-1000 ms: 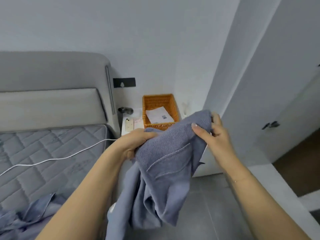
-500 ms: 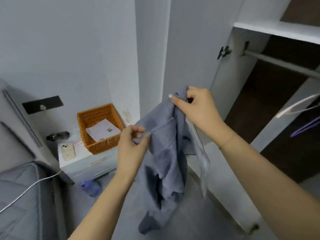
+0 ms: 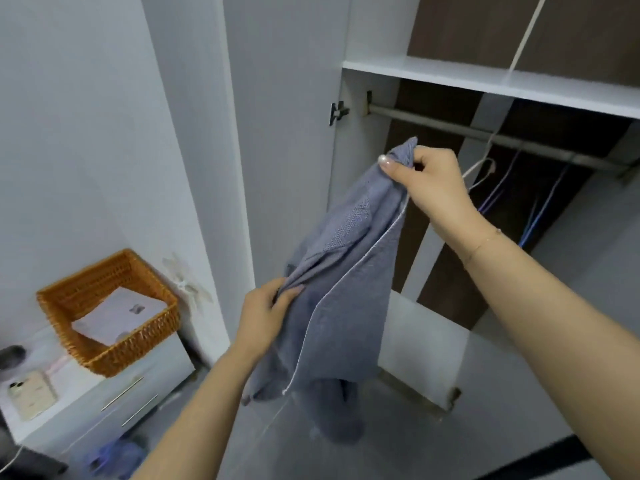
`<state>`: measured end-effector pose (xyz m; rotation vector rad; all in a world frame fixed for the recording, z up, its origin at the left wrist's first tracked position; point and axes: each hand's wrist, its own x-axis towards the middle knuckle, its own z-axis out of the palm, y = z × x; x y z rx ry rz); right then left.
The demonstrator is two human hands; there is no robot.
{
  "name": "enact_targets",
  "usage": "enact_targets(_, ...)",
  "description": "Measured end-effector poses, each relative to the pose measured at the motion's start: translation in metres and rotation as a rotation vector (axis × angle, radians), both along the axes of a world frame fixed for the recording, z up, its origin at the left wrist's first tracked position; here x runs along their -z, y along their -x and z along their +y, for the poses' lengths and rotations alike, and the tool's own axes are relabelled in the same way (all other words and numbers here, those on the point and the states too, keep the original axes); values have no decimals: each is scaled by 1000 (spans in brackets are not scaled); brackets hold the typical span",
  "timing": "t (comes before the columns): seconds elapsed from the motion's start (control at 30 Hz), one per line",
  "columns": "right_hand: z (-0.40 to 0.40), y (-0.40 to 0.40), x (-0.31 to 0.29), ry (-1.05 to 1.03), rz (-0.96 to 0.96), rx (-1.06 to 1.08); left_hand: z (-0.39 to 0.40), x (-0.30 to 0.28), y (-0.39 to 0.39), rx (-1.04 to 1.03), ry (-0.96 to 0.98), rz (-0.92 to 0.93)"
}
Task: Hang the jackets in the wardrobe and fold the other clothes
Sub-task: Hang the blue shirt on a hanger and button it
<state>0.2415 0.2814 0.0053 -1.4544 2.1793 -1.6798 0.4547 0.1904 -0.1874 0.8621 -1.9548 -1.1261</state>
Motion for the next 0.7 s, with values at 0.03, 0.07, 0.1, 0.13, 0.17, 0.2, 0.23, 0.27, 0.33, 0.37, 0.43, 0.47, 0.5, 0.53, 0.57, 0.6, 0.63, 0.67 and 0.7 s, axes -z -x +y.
enact_targets(0.03, 5, 10, 6, -36, 31, 56, -5, -6, 2, 39, -28, 16)
enact_targets(0.07, 9, 20, 11, -90, 87, 125, -9, -15, 7, 60, -56, 47)
enact_targets(0.1, 14, 29, 17, -163, 164, 199, -13, -23, 11, 72, -82, 81)
enact_targets(0.13, 20, 37, 21, -254, 256, 272, -18, -33, 15, 85, -101, 108)
enact_targets(0.17, 26, 43, 26, -347, 351, 341, -24, -43, 20, 102, -106, 124)
enact_targets(0.2, 33, 47, 31, -420, 429, 404, -29, -54, 24, 120, -106, 130)
enact_targets(0.23, 40, 49, 36, -438, 479, 446, -32, -65, 29, 135, -114, 137)
enact_targets(0.27, 45, 50, 41, -383, 499, 438, -35, -76, 34, 154, -139, 155)
enact_targets(0.33, 53, 46, 48, -257, 487, 206, -39, -96, 44, 233, -226, 217)
enact_targets(0.37, 55, 41, 51, -274, 465, 20, -41, -103, 49, 293, -283, 248)
enact_targets(0.43, 54, 24, 65, -404, 349, -290, -44, -118, 59, 419, -391, 302)
enact_targets(0.47, 51, 13, 74, -441, 276, -385, -46, -124, 64, 461, -414, 305)
enact_targets(0.5, 47, 3, 83, -424, 207, -437, -48, -130, 68, 486, -407, 282)
enact_targets(0.53, 42, -3, 91, -361, 132, -441, -50, -135, 71, 502, -395, 249)
enact_targets(0.57, 36, -7, 96, -265, 15, -410, -53, -137, 73, 505, -385, 219)
enact_targets(0.6, 30, -8, 94, -158, -133, -351, -57, -138, 74, 486, -393, 195)
enact_targets(0.63, 25, -7, 89, -62, -288, -302, -61, -136, 74, 443, -387, 169)
enact_targets(0.67, 20, -4, 82, 18, -433, -279, -64, -132, 73, 383, -351, 137)
enact_targets(0.7, 15, -1, 75, 61, -544, -272, -67, -127, 72, 310, -267, 101)
